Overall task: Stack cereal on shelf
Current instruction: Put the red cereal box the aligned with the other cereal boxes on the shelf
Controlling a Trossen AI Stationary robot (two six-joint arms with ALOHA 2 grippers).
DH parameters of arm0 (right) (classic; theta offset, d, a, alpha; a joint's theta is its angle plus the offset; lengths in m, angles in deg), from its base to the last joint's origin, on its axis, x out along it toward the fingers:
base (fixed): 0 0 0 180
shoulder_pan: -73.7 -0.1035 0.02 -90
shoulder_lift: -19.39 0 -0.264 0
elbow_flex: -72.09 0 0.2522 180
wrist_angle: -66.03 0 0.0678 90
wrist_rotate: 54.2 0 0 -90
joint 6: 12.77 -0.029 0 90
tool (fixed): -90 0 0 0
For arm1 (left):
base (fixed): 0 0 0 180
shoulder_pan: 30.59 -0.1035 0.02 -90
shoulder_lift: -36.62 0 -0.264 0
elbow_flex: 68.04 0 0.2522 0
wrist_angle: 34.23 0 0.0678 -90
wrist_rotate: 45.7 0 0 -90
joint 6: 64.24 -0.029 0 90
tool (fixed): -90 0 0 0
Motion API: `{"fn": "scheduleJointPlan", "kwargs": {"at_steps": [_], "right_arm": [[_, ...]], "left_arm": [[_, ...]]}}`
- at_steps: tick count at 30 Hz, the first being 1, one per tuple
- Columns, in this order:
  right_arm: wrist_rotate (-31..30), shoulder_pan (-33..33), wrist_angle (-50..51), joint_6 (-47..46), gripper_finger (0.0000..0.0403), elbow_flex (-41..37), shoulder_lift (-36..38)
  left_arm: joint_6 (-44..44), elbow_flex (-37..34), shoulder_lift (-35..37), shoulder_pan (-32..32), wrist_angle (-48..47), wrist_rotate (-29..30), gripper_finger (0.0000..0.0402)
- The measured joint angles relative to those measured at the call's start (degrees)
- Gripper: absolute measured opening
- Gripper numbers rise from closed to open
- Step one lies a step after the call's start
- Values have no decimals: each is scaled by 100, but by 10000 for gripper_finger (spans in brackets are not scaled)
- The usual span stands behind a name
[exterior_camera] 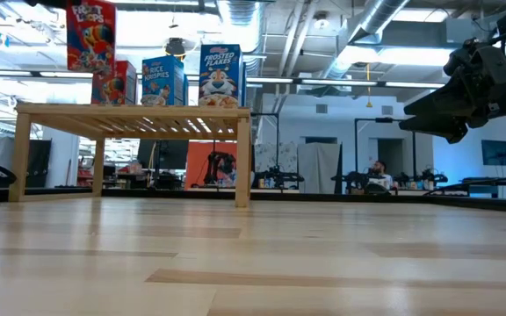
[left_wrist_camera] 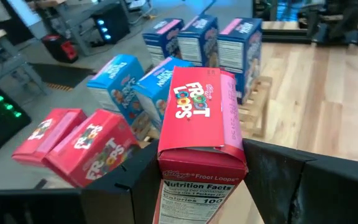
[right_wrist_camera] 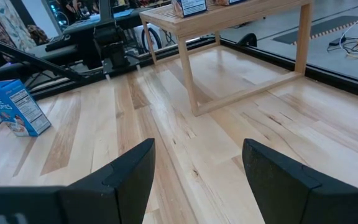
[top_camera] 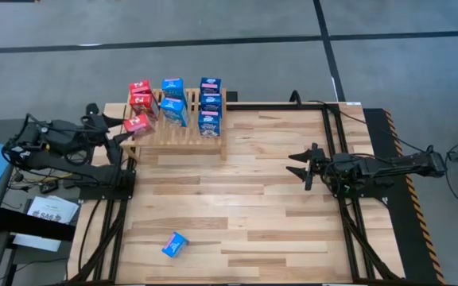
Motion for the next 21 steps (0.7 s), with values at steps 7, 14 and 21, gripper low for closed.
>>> {"fn": "scheduleJointPlan", "kwargs": {"at_steps": [7, 14, 21], "right_arm": [[2, 0, 0, 0, 266, 0, 0], [2, 0, -1, 0, 266, -1, 0], [4, -1, 0, 0, 266, 0, 0]], "left_arm": [[270, 0, -2, 0, -177, 220, 188], [534, 0, -2, 0, -436, -67, 188], [232, -108, 2, 2, -451, -53, 188]]}}
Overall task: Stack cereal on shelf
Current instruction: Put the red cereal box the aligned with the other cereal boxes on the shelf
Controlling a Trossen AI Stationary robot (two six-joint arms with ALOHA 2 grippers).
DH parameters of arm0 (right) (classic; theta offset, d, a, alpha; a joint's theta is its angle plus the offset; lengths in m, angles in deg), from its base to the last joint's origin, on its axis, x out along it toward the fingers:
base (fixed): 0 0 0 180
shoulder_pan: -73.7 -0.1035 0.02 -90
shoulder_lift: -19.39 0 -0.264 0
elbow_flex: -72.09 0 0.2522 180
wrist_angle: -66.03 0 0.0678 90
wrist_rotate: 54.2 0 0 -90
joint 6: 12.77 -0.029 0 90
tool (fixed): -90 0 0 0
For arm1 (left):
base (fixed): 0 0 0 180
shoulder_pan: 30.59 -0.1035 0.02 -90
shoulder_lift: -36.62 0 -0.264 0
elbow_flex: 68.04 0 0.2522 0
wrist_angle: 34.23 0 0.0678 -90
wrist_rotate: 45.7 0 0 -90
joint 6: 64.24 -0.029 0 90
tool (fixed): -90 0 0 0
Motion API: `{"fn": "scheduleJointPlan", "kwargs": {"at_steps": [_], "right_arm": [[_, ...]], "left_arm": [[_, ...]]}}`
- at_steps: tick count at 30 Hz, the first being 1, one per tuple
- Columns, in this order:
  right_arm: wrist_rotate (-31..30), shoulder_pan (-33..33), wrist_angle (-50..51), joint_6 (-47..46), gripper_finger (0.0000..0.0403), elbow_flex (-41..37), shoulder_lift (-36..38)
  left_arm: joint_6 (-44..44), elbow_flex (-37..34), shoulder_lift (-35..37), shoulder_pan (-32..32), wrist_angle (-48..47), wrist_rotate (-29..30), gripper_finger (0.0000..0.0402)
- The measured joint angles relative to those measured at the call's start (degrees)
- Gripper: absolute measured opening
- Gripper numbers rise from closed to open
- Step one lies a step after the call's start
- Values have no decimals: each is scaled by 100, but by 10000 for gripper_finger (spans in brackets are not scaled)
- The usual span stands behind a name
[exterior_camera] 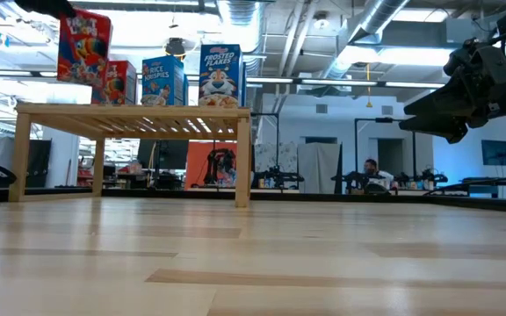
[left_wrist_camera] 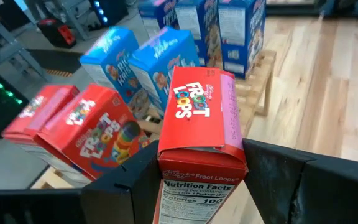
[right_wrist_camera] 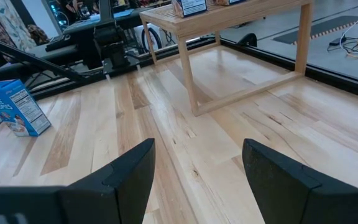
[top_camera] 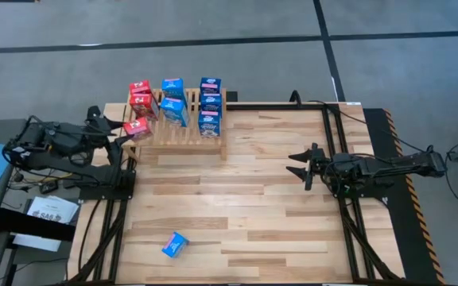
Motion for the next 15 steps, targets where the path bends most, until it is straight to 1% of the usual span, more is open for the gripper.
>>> {"fn": "scheduleJointPlan", "kwargs": {"at_steps": [4, 11, 15], "right_arm": [[0, 1, 0, -1, 266, -1, 0], [0, 1, 0, 0, 266, -2, 0], [0, 1, 1, 0, 266, 0, 0]], "left_arm": [[99, -195, -3, 0, 48, 37, 188], [-211, -244, -2, 0, 726, 147, 188], [-112, -276, -61, 0, 733, 227, 188]]}}
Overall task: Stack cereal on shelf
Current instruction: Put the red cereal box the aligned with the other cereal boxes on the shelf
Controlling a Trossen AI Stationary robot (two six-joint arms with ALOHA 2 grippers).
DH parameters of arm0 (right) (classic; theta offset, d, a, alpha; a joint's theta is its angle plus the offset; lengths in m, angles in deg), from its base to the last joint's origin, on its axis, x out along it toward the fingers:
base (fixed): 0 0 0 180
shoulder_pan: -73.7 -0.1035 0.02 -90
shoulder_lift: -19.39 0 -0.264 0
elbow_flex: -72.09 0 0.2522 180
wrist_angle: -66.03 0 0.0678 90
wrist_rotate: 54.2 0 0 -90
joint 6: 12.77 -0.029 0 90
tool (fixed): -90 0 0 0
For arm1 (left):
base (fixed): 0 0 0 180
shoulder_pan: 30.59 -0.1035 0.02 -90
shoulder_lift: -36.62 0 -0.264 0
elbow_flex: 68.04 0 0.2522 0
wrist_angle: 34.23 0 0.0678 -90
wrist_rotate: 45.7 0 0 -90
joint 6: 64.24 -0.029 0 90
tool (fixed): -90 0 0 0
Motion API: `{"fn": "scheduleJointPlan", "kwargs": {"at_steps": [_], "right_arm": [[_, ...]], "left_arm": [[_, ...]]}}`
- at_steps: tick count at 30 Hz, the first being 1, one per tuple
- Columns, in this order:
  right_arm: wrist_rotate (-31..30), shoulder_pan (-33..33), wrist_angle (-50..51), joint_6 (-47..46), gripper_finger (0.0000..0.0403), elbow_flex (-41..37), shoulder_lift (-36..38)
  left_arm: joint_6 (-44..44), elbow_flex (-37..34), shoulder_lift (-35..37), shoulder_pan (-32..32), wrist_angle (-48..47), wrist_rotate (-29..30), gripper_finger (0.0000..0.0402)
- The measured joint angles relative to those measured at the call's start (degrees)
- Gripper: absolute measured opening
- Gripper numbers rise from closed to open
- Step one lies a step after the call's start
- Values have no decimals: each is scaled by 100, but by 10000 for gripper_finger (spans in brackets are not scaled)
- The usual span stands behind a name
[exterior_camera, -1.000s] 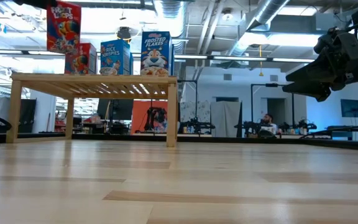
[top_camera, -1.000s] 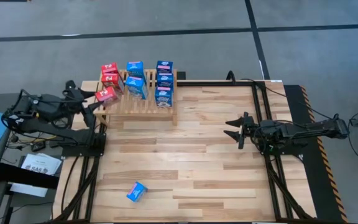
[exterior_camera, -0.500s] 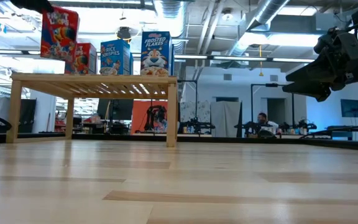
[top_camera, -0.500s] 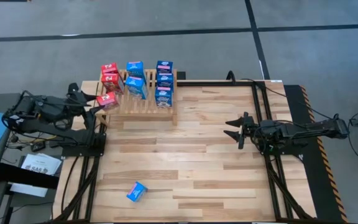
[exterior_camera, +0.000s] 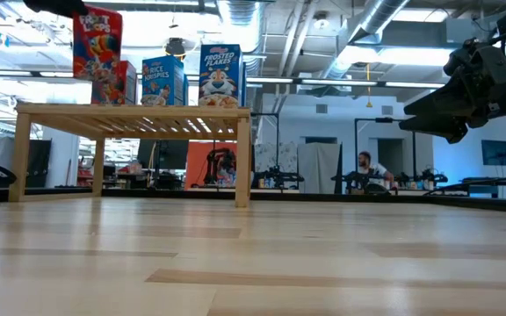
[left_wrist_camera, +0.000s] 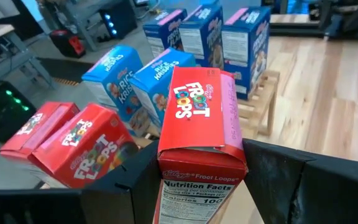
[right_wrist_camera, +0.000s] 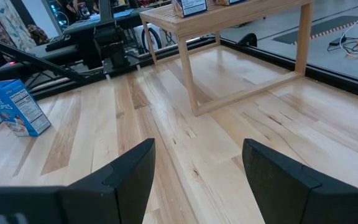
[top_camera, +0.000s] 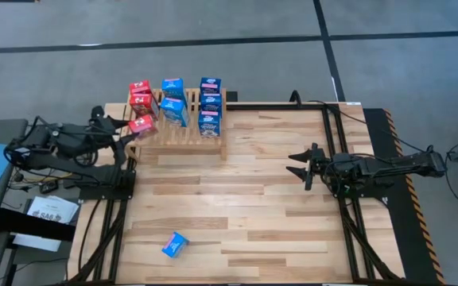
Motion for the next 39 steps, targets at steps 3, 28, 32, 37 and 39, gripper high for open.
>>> {"fn": "scheduleJointPlan", "kwargs": {"at_steps": [3, 28, 32, 37, 39], "right_arm": [[0, 0, -2, 0, 266, -2, 0], [0, -2, -2, -2, 266, 0, 0], [0, -1, -2, 0, 266, -2, 0], [0, -2, -2, 0, 266, -2, -2], [0, -1, -2, 0, 266, -1, 0]], "left_arm": [[-20, -142, -4, 0, 117, 51, 188], [83, -548, 94, -317, 121, 9, 188], [60, -556, 143, -360, 151, 77, 188], [330, -556, 162, -446, -58, 78, 188], [354, -573, 165, -455, -37, 63, 188]]}}
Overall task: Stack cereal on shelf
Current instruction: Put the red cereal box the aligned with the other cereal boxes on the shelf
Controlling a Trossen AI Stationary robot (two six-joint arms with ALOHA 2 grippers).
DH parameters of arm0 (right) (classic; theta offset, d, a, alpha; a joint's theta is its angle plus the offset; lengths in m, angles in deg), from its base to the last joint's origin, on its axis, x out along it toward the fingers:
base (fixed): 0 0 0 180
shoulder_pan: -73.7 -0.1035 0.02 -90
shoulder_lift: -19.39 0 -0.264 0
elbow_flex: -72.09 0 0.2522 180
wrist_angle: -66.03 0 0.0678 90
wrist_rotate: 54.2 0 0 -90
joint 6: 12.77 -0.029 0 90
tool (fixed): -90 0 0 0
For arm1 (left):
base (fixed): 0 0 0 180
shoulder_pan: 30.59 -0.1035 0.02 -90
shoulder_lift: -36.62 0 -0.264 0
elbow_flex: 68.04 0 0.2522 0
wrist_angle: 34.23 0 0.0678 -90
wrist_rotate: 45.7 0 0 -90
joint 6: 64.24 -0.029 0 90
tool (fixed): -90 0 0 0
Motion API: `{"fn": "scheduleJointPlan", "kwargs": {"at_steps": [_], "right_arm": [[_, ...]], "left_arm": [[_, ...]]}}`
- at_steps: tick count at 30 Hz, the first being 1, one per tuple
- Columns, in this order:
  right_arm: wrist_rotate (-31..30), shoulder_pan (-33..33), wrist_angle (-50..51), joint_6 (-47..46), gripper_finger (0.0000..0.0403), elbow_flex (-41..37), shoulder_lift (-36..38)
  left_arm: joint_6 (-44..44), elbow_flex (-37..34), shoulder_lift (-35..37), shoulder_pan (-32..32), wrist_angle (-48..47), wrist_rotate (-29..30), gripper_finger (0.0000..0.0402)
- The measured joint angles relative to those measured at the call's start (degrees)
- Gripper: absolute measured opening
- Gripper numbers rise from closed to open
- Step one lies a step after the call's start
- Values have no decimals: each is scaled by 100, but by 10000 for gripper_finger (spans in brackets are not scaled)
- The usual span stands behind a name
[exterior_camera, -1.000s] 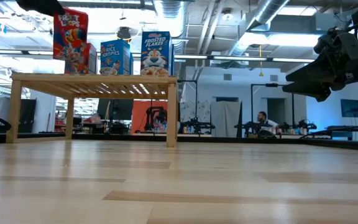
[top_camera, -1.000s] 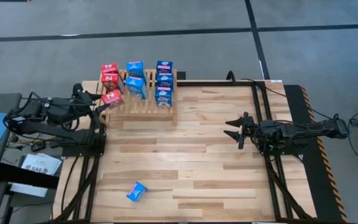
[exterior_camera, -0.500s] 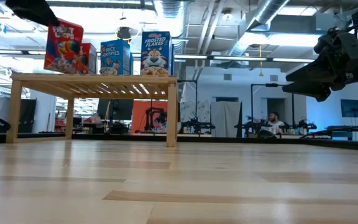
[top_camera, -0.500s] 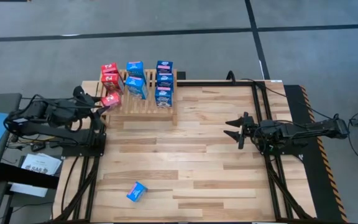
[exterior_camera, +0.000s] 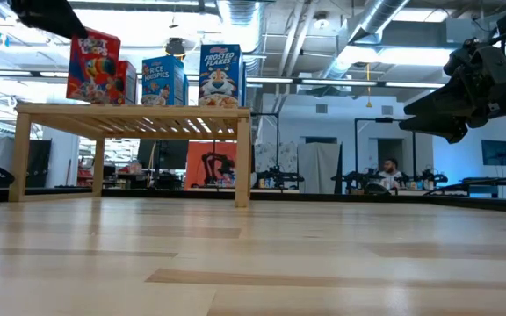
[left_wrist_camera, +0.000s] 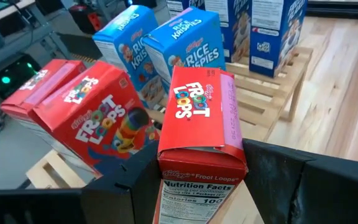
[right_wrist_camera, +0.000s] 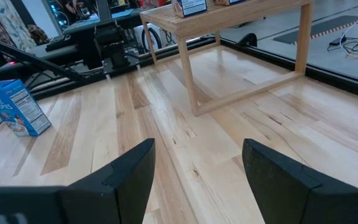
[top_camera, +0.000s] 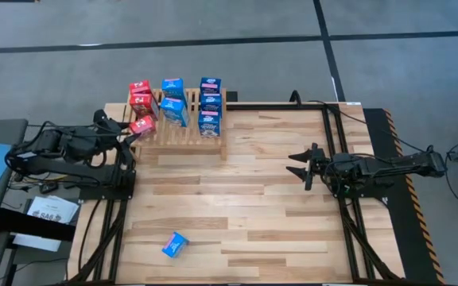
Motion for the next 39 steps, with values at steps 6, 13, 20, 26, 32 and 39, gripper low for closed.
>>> {"fn": "scheduleJointPlan", "kwargs": {"at_steps": [6, 13, 20, 26, 32, 39], "right_arm": [[2, -1, 0, 0, 266, -1, -2], [0, 0, 0, 0, 266, 0, -2], [0, -1, 0, -1, 266, -1, -2], [0, -1, 2, -2, 266, 1, -2], [0, 0, 0, 0, 266, -1, -2], [0, 1, 0, 0, 266, 1, -1]], "left_arm": [[237, -178, 140, 0, 22, 49, 188], [391, -282, 494, -2, 22, 290, 235], [263, -285, 538, -2, 31, 534, 292], [23, -282, 556, -2, 456, 626, 306], [-83, -282, 556, -2, 728, 630, 307], [35, -50, 554, -2, 848, 642, 307]]}}
